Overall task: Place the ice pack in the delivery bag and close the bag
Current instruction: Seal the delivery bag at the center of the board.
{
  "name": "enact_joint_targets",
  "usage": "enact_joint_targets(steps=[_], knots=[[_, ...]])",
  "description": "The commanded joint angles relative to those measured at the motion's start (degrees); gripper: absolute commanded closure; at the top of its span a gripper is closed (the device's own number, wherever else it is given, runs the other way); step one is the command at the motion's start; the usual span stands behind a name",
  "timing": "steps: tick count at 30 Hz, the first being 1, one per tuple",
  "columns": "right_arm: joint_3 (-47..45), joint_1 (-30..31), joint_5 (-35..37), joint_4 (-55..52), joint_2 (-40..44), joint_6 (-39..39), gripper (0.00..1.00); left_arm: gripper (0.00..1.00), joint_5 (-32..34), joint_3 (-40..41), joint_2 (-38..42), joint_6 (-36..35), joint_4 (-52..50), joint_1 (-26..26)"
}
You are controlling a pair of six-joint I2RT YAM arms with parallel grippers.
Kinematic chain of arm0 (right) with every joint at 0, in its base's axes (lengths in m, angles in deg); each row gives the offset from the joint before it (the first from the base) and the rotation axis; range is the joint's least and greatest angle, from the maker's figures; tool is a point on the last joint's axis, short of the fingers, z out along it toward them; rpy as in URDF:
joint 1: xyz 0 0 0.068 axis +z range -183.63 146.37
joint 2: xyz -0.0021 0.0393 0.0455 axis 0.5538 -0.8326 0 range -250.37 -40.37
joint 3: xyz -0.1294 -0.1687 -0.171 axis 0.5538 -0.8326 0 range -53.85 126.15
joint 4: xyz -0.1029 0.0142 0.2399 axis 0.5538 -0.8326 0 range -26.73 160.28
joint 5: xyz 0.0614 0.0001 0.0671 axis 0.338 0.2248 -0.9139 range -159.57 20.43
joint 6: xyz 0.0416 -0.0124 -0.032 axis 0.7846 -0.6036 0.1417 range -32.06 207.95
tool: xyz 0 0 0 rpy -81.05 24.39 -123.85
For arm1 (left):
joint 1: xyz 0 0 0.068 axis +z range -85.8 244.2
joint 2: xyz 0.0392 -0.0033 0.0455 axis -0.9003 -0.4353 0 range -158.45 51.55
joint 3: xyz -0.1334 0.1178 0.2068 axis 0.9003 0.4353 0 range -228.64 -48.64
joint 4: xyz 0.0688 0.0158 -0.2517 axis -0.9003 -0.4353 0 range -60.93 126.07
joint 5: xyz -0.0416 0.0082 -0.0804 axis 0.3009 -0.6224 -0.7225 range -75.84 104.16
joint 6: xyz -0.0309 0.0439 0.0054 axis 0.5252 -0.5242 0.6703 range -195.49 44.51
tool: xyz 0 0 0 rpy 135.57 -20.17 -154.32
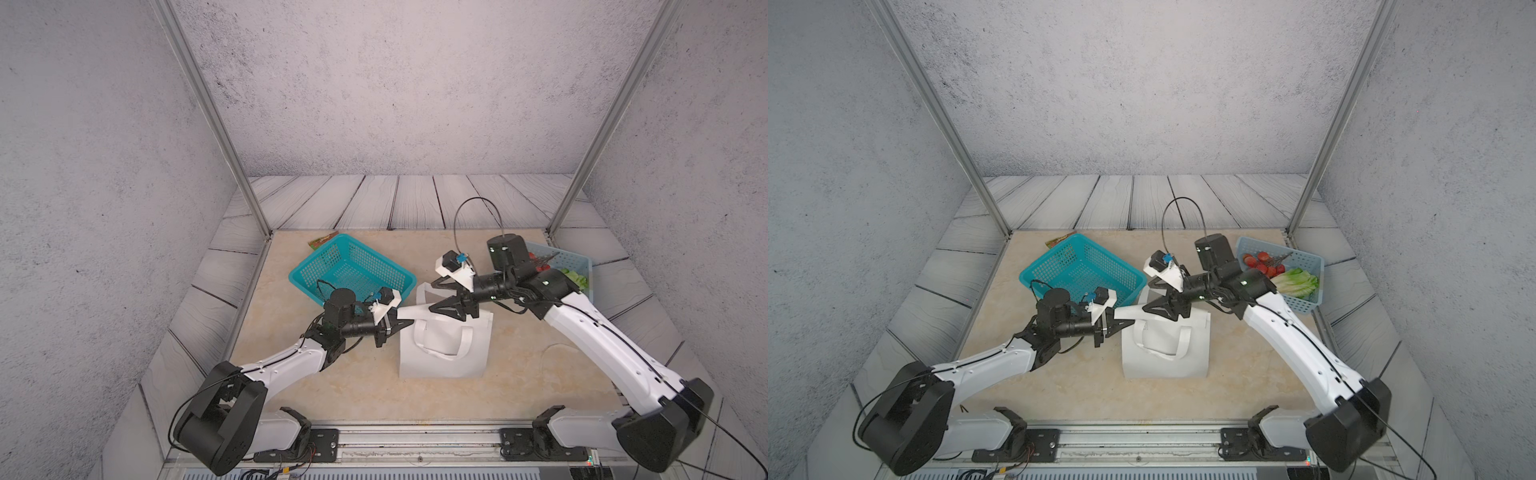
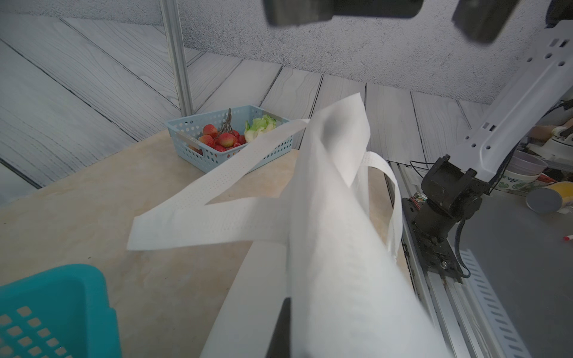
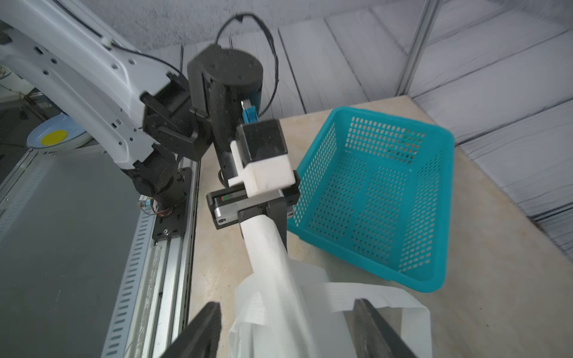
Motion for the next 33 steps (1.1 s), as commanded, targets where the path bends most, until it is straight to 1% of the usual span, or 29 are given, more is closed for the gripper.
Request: enact_joint_targets(steps=[1, 6, 8, 13, 17, 20, 21, 23, 25, 27, 31, 33], knots=[[4.3, 2.4, 4.3, -4.8, -3.7, 0.8, 0.35, 1.0, -2.6, -1.2, 0.4, -1.4, -1.7, 0.7], [6.5, 3.6, 3.9, -5.9, -7.3, 1.1, 0.43, 1.0, -3.4, -1.6, 0.7, -1.9, -2.4, 1.3], [6.9, 4.7, 3.4, -6.3, -7.9, 1.0, 0.43, 1.0, -3.8, -1.8, 0.4, -2.0, -2.4, 1.6], [7.7, 6.2, 5.8, -7.0, -10.1, 3.0, 0.53, 1.0, -4.7, -2.5, 0.3, -2.1, -2.7, 2.1], [7.2, 6.7, 5.5, -7.6, -11.3, 4.0, 0.55, 1.0, -5.2, -2.9, 0.4, -2.9, -4.0, 2.1], [6.6, 7.2, 5.4, -7.8, -11.8, 4.3, 0.59, 1.0, -5.4, -3.1, 0.6, -3.4, -4.7, 2.3], [6.3, 7.3, 5.5, -7.8, -11.7, 4.4, 0.61, 1.0, -5.3, -3.2, 0.7, -3.5, -5.1, 2.4], [5.8, 7.3, 5.7, -8.5, -11.8, 4.0, 0.68, 1.0, -5.4, -3.4, 1.0, -4.1, -5.9, 2.6], [5.4, 7.3, 5.4, -9.5, -11.7, 2.9, 0.69, 1.0, -5.7, -3.7, 1.2, -4.8, -7.0, 2.9], [4.6, 7.3, 5.1, -10.4, -11.4, 1.9, 0.75, 1.0, -6.0, -4.0, 1.3, -5.6, -8.2, 3.4], [3.1, 7.3, 5.0, -11.5, -10.7, 0.3, 0.8, 1.0, -7.1, -4.9, 1.3, -7.1, -10.5, 4.3], [2.7, 7.3, 5.4, -12.1, -10.7, -0.1, 0.87, 1.0, -7.9, -5.5, 1.2, -7.9, -12.0, 4.6]])
